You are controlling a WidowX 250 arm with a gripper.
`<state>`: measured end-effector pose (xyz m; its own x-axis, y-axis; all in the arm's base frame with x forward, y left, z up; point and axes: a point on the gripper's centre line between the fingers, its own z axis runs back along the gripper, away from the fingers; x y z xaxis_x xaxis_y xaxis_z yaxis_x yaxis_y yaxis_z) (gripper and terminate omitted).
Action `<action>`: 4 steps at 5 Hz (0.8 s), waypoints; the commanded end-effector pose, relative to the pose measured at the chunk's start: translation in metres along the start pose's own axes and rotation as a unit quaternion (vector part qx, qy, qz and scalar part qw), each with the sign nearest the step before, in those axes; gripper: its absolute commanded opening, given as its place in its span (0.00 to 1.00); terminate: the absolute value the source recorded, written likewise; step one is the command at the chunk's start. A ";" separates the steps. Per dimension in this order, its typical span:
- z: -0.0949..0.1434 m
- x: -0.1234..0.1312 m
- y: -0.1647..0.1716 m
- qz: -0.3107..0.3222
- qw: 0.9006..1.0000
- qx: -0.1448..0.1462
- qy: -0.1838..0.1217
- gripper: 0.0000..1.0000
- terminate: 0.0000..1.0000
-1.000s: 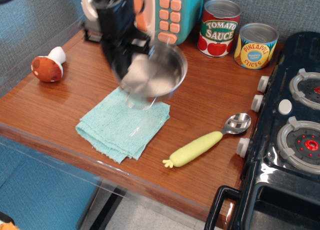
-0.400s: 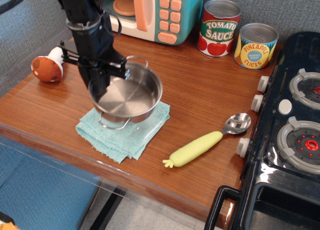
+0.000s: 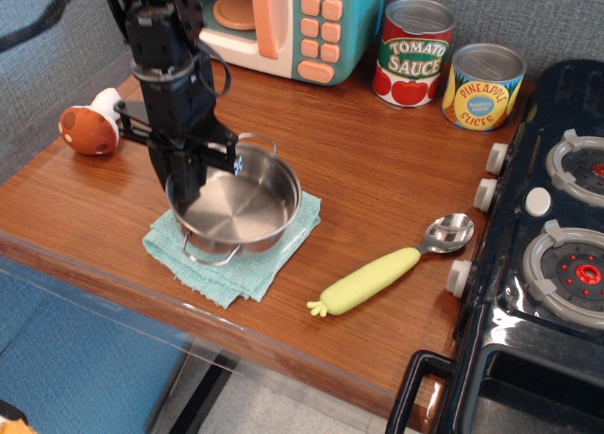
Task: Place the pot on the blue cloth
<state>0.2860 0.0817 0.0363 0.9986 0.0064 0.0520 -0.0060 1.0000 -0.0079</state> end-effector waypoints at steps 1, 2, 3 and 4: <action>0.018 0.007 0.003 -0.003 1.000 0.005 -0.030 1.00 0.00; 0.026 0.009 -0.001 -0.009 0.999 0.010 -0.051 1.00 0.00; 0.045 0.008 -0.008 -0.014 0.997 0.020 -0.077 1.00 0.00; 0.062 0.005 -0.012 -0.022 0.994 0.026 -0.103 1.00 0.00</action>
<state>0.2890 0.0719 0.0816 0.9770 -0.0328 0.2106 0.0260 0.9990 0.0350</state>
